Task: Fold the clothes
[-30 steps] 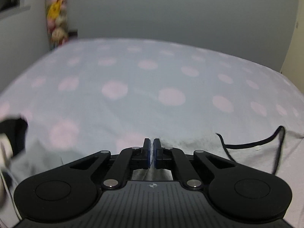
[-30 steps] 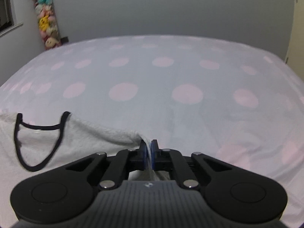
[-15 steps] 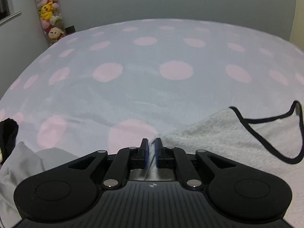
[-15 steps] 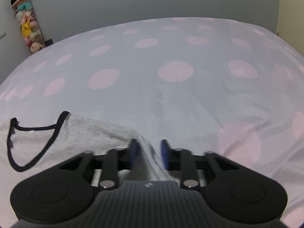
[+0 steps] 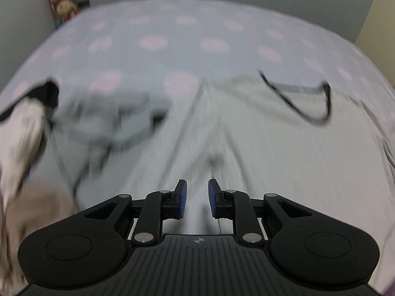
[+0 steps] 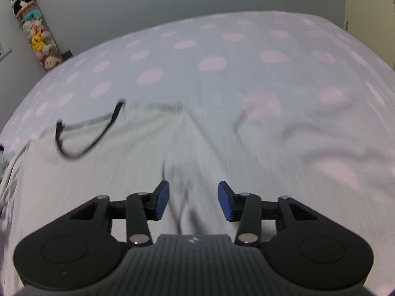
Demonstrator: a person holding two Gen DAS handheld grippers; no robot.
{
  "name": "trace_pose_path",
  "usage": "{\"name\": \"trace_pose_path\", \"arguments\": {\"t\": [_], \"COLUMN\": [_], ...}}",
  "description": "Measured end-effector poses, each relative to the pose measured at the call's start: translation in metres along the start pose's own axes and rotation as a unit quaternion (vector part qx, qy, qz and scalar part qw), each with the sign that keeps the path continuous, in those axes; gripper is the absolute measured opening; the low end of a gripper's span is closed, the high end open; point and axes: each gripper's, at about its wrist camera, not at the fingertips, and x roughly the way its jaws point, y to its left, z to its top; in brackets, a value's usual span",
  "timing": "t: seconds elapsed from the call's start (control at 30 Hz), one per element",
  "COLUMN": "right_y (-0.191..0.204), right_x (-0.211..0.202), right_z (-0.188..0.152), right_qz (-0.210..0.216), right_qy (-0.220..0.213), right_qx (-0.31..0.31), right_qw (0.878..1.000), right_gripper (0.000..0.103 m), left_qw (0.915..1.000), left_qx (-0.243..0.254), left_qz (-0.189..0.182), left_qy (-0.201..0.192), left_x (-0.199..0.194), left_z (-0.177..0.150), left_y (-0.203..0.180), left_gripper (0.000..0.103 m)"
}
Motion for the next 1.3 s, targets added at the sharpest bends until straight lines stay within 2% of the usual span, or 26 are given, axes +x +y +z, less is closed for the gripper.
{"name": "trace_pose_path", "arguments": {"t": [0.13,0.2,0.3,0.43,0.57,0.73,0.77,0.8,0.83,0.9,1.07,1.17,1.3], "right_y": [-0.008,-0.015,-0.028,-0.043,-0.048,-0.038,-0.034,-0.032,-0.029,-0.026,-0.029,-0.028,-0.025], "right_x": [-0.036,-0.049,-0.063,-0.072,-0.069,-0.056,-0.054,-0.052,-0.052,-0.054,-0.079,-0.086,-0.075], "right_z": [-0.046,-0.068,-0.099,-0.122,-0.137,-0.145,-0.146,-0.147,-0.148,-0.149,-0.139,-0.135,-0.142], "right_qz": [-0.011,-0.013,-0.014,0.002,0.036,0.088,0.092,0.096,0.102,0.111,0.119,0.095,0.075], "right_qy": [0.045,0.068,0.104,0.138,0.172,0.224,0.231,0.236,0.240,0.241,0.219,0.226,0.247], "right_qx": [0.002,0.008,0.021,0.044,0.070,0.058,0.052,0.043,0.036,0.027,0.030,0.003,-0.012], "right_qw": [0.999,0.998,0.994,0.989,0.982,0.969,0.967,0.966,0.965,0.964,0.968,0.969,0.966], "right_gripper": [0.051,0.051,0.050,0.050,0.046,0.041,0.037,0.025,0.020,0.004,0.003,0.001,0.001], "left_qw": [0.9972,0.9945,0.9889,0.9804,0.9733,0.9729,0.9731,0.9733,0.9736,0.9762,0.9818,0.9788,0.9701], "left_qx": [-0.002,0.003,0.011,0.000,0.029,0.042,0.041,0.038,0.038,0.051,0.069,0.079,0.099], "left_qz": [-0.029,-0.027,-0.032,-0.049,-0.021,-0.005,-0.006,-0.011,-0.018,-0.020,-0.033,-0.019,0.002], "left_qy": [0.069,0.101,0.145,0.191,0.227,0.227,0.227,0.226,0.224,0.210,0.174,0.188,0.222], "left_x": [-0.016,-0.018,-0.018,-0.013,-0.002,0.000,-0.001,-0.002,-0.004,-0.010,-0.042,-0.047,-0.026], "left_z": [-0.040,-0.059,-0.085,-0.110,-0.127,-0.135,-0.136,-0.137,-0.139,-0.142,-0.138,-0.143,-0.160], "left_y": [-0.010,-0.017,-0.025,-0.028,-0.039,-0.046,-0.046,-0.046,-0.047,-0.051,-0.050,-0.046,-0.057], "left_gripper": [0.020,0.024,0.024,0.026,0.030,0.030,0.026,0.021,0.010,0.003,0.001,0.001,0.001]}}
